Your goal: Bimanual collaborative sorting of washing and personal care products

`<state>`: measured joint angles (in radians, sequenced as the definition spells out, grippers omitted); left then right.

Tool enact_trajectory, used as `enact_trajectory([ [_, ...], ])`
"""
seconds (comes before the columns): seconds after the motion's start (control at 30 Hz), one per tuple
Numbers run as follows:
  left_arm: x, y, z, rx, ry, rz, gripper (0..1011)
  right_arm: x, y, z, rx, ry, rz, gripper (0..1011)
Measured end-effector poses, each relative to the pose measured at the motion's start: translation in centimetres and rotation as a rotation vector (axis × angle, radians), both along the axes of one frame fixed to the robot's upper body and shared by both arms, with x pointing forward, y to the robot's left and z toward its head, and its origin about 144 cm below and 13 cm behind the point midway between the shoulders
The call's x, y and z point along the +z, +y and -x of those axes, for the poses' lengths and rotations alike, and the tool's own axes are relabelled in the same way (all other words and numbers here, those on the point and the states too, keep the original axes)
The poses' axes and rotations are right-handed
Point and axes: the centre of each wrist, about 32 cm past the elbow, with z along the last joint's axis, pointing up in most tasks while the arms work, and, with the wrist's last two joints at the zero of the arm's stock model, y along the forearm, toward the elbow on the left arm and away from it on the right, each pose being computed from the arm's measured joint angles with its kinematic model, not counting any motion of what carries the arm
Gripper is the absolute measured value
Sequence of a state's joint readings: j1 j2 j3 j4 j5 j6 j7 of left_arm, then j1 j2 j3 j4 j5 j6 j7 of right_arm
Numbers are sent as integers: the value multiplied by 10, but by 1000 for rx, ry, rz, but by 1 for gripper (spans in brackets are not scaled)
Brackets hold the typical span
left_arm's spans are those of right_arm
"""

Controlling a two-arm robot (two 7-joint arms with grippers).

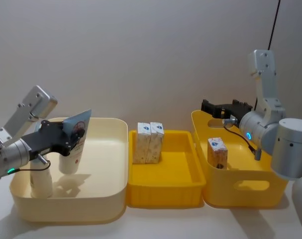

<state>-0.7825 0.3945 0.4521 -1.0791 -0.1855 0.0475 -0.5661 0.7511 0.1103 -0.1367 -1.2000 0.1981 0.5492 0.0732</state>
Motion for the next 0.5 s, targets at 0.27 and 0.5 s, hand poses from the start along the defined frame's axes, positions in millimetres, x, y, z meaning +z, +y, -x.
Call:
enact_trajectory([
  [0.27,4,-2,-2,-55,-55,-11,235,0,0,0,0,0,0,1001],
  [0.5,6,-4,-3,-83,-99,-27,235,0,0,0,0,0,0,1001],
])
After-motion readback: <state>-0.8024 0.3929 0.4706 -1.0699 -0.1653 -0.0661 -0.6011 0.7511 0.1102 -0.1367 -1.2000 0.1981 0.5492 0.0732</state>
